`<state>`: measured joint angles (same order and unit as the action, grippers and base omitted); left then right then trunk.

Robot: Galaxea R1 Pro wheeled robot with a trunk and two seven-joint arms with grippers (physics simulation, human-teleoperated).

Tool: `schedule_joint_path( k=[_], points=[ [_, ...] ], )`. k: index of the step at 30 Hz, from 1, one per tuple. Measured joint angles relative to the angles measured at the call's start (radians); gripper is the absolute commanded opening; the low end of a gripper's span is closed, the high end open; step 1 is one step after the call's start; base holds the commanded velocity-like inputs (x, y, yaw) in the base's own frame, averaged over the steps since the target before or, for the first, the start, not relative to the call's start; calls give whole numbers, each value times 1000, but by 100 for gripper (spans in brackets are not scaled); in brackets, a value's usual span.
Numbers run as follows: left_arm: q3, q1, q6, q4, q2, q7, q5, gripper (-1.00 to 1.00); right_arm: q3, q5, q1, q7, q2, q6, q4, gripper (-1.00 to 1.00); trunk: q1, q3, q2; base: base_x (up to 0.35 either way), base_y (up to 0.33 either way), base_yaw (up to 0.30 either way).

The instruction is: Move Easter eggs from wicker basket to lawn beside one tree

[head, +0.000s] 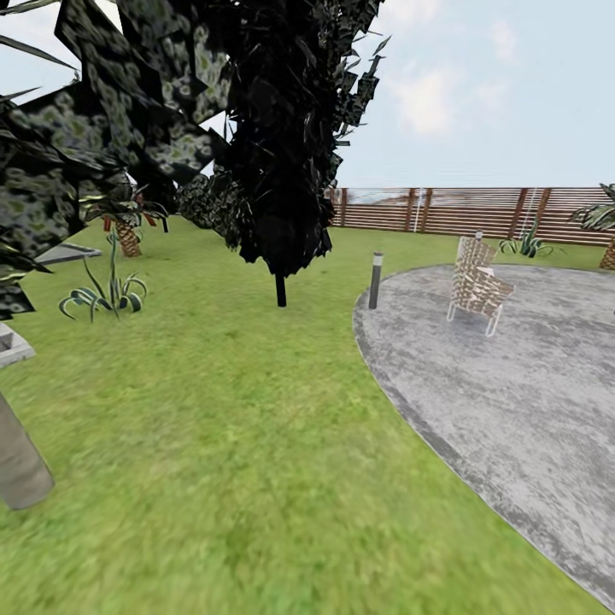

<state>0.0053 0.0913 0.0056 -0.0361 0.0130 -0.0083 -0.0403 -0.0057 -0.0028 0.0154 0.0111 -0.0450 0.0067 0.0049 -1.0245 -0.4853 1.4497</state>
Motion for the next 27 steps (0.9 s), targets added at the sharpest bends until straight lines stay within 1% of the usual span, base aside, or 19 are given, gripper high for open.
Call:
schedule_joint_path(
  k=[27],
  points=[
    [0,0,0,0,0,0,0,100,0,0,0,0,0,-1,0,100,0,0,0,221,0,0]
  ],
)
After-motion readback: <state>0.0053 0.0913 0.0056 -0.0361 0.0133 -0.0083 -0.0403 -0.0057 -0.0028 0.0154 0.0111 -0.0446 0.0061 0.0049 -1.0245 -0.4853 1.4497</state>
